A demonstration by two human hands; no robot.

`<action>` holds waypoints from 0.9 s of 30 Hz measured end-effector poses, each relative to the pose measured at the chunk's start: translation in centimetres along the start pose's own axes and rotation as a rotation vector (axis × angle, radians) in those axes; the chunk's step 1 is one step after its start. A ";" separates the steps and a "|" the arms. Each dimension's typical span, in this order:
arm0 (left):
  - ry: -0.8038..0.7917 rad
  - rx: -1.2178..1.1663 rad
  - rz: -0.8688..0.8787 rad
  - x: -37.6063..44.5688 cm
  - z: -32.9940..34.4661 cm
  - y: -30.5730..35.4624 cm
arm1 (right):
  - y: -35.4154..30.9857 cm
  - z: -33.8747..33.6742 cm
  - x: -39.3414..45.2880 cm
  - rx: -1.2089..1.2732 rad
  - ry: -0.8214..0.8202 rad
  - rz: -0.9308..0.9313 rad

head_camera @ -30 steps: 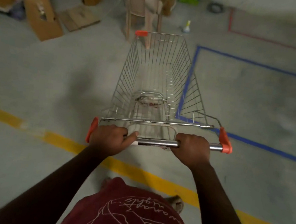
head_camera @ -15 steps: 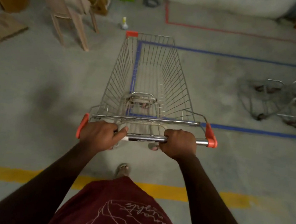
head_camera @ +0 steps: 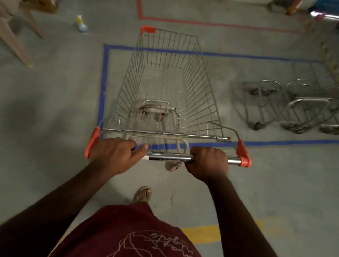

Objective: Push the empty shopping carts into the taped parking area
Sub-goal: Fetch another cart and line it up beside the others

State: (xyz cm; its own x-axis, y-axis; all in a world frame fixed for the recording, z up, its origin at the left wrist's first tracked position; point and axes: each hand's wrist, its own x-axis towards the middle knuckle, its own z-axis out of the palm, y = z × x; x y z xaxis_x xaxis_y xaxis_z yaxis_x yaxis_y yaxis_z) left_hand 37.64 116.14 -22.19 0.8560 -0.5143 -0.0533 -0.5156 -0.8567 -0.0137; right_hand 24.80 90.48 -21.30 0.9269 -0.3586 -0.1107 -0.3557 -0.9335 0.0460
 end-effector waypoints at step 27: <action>-0.035 0.010 -0.123 33.6 -3.3 46.2 | 50.9 -0.9 27.1 0.018 0.093 -0.146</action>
State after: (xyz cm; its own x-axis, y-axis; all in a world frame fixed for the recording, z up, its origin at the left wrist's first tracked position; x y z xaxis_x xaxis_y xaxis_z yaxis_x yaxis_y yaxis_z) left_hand 42.71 59.12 -21.35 0.9108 -0.4039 -0.0851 -0.4076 -0.9126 -0.0317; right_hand 31.86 33.22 -21.05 0.9756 -0.2185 -0.0222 -0.2182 -0.9757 0.0184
